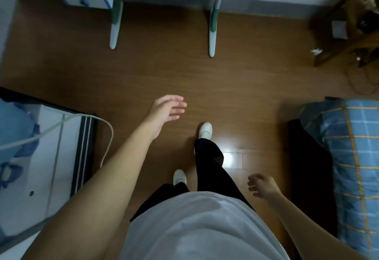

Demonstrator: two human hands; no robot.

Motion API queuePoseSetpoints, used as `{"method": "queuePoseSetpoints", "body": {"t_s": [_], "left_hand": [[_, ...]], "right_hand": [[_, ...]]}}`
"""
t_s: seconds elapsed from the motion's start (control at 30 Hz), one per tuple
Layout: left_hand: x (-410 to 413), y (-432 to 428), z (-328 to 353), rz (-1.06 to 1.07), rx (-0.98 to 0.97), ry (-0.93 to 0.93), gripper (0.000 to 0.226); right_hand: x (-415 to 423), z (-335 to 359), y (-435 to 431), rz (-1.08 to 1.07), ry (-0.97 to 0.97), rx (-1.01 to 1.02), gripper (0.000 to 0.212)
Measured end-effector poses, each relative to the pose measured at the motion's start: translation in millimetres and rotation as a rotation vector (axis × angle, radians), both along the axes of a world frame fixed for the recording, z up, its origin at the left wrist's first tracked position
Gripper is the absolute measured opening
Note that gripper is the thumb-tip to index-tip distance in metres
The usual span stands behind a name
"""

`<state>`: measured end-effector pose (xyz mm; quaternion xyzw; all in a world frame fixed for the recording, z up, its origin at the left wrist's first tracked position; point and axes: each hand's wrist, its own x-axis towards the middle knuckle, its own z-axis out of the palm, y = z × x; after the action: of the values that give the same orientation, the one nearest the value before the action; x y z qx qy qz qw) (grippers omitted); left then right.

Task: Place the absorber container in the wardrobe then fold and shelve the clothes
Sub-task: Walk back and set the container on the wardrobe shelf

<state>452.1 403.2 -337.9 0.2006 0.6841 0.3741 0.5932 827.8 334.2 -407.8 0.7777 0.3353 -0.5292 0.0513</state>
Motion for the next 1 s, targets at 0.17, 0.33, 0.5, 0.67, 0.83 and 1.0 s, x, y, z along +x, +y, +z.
{"method": "queuePoseSetpoints", "body": {"t_s": [0.17,0.33,0.5,0.67,0.83,1.0], "left_hand": [[-30,77,-11,0.059,-0.092,0.030,0.023],[-58,100,-32,0.174,-0.353,0.039,0.024],[-97,99,-51,0.259,-0.516,0.078,0.021],[-152,115,-74,0.213,-0.619,0.076,0.021],[-210,193,-86,0.134,-0.569,0.055,0.016],[-251,324,-71,0.074,-0.458,0.037,0.020]], "right_hand": [[-42,-19,121,0.049,0.049,-0.040,0.016],[-133,-4,276,0.082,0.244,0.058,0.014],[-232,30,417,0.095,0.422,0.232,0.015],[-298,48,508,0.104,0.474,0.322,0.014],[-319,43,543,0.081,0.351,0.293,0.017],[-305,30,543,-0.012,0.156,0.207,0.016]]}}
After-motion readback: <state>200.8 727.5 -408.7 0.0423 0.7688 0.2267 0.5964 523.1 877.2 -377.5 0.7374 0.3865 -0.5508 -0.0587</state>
